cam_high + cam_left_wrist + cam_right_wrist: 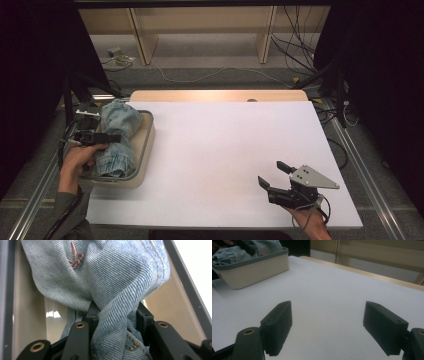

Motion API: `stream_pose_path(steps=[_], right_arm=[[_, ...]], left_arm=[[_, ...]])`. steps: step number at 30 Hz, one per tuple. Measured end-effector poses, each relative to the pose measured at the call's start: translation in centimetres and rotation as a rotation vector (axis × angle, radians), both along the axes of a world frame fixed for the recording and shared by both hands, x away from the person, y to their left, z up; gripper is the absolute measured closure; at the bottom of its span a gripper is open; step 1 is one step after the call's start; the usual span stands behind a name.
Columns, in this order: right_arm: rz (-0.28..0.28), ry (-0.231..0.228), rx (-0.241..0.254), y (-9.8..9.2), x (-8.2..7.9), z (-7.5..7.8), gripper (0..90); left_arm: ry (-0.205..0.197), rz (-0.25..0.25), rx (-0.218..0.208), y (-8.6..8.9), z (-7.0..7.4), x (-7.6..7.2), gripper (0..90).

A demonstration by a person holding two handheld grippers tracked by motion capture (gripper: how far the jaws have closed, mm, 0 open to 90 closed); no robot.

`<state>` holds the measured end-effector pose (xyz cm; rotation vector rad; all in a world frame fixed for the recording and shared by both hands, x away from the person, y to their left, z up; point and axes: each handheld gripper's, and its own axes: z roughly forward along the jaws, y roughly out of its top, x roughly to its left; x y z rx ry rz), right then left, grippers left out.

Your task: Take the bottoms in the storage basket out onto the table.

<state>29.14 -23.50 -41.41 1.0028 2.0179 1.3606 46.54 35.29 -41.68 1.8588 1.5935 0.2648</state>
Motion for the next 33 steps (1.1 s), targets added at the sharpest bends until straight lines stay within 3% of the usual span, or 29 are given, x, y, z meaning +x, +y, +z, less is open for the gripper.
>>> stream_pose_path(steps=[8,11,17,22,26,33], right_arm=[[-0.003,0.002,0.004,0.0,0.0,0.0,24.1],[-0.003,0.003,0.003,0.0,0.0,0.0,24.1],[0.0,0.008,0.002,0.0,0.1,0.0,24.1],[0.002,0.019,0.003,-0.1,0.1,0.0,24.1],[-0.002,0.02,0.002,0.0,0.1,0.0,24.1],[-0.001,0.017,0.0,-0.1,0.1,0.0,24.1]], left_arm=[[-0.027,-0.014,-0.002,-0.2,0.5,-0.2,67.3],[-0.038,-0.03,0.021,-0.4,1.0,-0.4,67.3],[-0.07,-0.028,-0.027,-0.3,1.8,-0.5,68.0],[-0.097,-0.045,-0.031,-0.4,2.5,-0.8,68.9],[-0.105,-0.014,-0.045,-0.4,3.0,-0.8,68.9],[-0.135,-0.008,-0.068,-0.2,3.5,-1.0,68.9]])
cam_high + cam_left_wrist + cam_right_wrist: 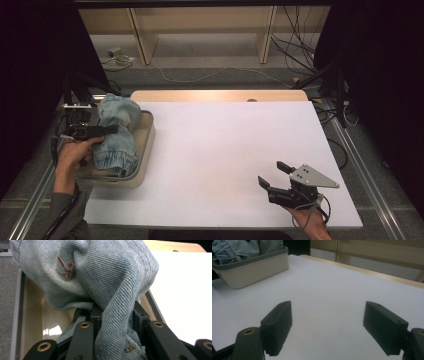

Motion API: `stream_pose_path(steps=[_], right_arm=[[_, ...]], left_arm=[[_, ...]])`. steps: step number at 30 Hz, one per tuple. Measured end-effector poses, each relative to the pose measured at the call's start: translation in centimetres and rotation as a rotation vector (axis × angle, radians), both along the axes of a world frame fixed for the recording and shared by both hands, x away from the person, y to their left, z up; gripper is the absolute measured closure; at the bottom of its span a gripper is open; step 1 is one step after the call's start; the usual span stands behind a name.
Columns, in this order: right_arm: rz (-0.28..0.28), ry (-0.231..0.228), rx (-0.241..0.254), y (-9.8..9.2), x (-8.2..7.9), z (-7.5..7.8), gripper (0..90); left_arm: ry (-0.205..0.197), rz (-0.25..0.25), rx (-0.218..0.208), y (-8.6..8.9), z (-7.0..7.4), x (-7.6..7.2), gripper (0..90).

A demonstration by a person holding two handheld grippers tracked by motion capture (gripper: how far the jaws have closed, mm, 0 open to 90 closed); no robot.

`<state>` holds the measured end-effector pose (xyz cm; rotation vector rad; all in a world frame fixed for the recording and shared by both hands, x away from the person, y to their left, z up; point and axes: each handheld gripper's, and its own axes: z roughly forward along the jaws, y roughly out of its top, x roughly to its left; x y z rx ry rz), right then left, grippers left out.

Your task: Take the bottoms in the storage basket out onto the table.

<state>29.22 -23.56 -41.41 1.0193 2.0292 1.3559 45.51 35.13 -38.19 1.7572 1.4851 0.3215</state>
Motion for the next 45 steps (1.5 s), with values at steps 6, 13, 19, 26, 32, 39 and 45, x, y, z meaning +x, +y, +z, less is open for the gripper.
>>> stream_pose_path(steps=[6,13,19,26,32,39,45], right_arm=[[-0.001,0.0,0.0,0.0,0.0,0.0,24.1],[0.001,-0.003,0.0,0.0,0.0,0.0,24.1],[0.002,-0.003,0.0,0.0,0.0,0.0,24.1],[0.002,0.001,-0.002,0.1,0.0,0.0,24.1],[0.001,0.001,0.0,0.1,0.0,0.0,24.1],[0.001,0.002,0.0,0.1,0.0,0.0,24.1],[0.007,0.0,0.002,0.1,0.0,0.0,24.0]], left_arm=[[-0.025,-0.002,-0.03,0.1,0.5,-0.2,69.0],[-0.065,-0.015,-0.048,0.0,1.4,-0.5,69.0],[-0.082,-0.013,-0.062,0.1,1.8,-0.7,68.9],[-0.12,-0.026,-0.093,0.1,2.4,-1.0,69.0],[-0.139,-0.024,-0.108,0.1,2.8,-1.1,69.0],[-0.155,-0.024,-0.123,0.0,3.5,-1.4,69.0],[-0.173,-0.024,-0.135,-0.1,4.0,-1.6,68.9]])
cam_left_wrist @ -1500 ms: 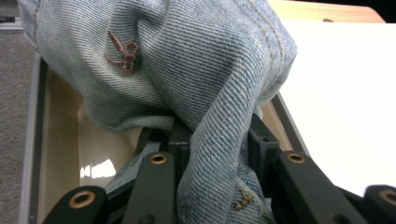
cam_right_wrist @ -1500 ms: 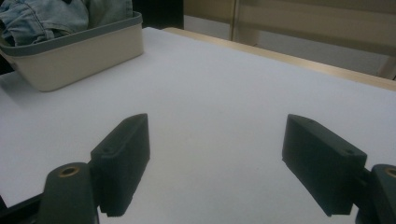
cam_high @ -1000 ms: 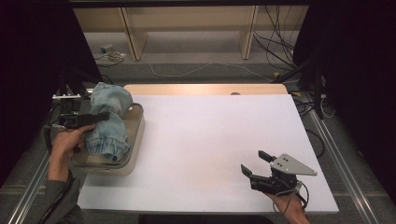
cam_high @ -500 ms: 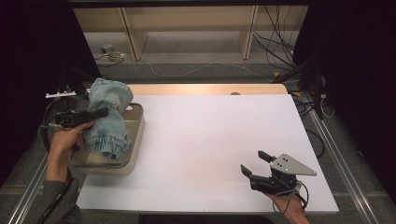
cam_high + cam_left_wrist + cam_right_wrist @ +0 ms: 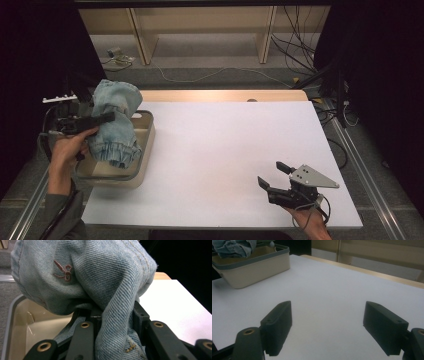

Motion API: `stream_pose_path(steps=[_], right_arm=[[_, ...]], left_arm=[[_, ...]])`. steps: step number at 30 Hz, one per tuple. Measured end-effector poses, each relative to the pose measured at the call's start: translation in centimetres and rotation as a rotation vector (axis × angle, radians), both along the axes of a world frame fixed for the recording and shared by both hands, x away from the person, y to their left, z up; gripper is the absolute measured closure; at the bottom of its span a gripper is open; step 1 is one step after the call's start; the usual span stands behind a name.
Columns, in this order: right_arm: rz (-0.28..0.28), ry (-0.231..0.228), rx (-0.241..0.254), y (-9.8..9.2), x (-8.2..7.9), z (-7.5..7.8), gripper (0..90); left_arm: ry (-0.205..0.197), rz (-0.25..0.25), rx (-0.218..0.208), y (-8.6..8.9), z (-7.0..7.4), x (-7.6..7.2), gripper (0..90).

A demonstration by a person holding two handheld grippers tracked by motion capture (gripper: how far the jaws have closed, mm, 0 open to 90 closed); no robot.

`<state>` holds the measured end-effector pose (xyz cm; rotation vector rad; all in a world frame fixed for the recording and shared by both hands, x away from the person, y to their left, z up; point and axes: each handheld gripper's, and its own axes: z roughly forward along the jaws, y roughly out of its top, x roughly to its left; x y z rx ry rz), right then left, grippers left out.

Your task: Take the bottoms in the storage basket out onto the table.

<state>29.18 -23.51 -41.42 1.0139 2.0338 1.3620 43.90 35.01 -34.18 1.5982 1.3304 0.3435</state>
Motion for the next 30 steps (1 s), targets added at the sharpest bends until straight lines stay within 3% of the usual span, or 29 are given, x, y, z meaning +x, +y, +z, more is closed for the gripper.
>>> stream_pose_path(steps=[14,24,30], right_arm=[[0.0,0.003,0.004,0.0,0.0,0.0,23.7],[0.005,0.0,0.0,0.1,0.0,0.0,23.6],[0.005,0.001,0.0,0.1,0.0,0.0,23.6]], left_arm=[[-0.016,-0.018,-0.043,-0.6,0.9,-0.2,69.0],[-0.035,-0.041,-0.042,-1.7,1.8,-0.5,68.9],[-0.049,-0.072,-0.09,-2.1,2.1,-0.6,68.9]])
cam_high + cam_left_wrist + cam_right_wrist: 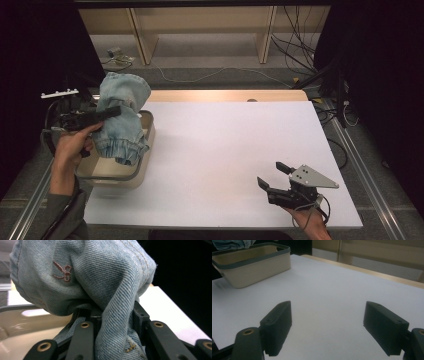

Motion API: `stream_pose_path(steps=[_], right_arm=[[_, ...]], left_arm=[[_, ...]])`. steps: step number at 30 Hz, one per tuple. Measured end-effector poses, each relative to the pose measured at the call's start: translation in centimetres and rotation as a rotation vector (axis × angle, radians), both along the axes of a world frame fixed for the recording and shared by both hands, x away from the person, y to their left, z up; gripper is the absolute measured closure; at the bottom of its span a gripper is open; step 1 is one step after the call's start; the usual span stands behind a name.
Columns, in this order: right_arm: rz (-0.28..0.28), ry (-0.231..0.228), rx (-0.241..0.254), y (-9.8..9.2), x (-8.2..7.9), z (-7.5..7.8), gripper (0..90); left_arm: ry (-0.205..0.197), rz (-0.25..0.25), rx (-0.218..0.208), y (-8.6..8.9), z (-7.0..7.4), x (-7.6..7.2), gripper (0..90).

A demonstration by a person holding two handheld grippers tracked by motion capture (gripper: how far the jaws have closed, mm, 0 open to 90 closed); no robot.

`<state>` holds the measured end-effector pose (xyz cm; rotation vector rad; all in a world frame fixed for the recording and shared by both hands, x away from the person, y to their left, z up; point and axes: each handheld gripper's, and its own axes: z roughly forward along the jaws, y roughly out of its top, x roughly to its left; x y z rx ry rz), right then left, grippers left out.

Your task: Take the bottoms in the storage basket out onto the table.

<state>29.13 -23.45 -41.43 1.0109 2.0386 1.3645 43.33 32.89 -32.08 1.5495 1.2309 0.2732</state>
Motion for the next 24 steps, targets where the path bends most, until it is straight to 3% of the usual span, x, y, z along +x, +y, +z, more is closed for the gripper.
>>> stream_pose_path(steps=[24], right_arm=[[0.003,-0.001,0.0,0.0,0.0,0.0,23.4]], left_arm=[[-0.005,-0.117,-0.079,-2.4,0.3,0.3,68.9]])
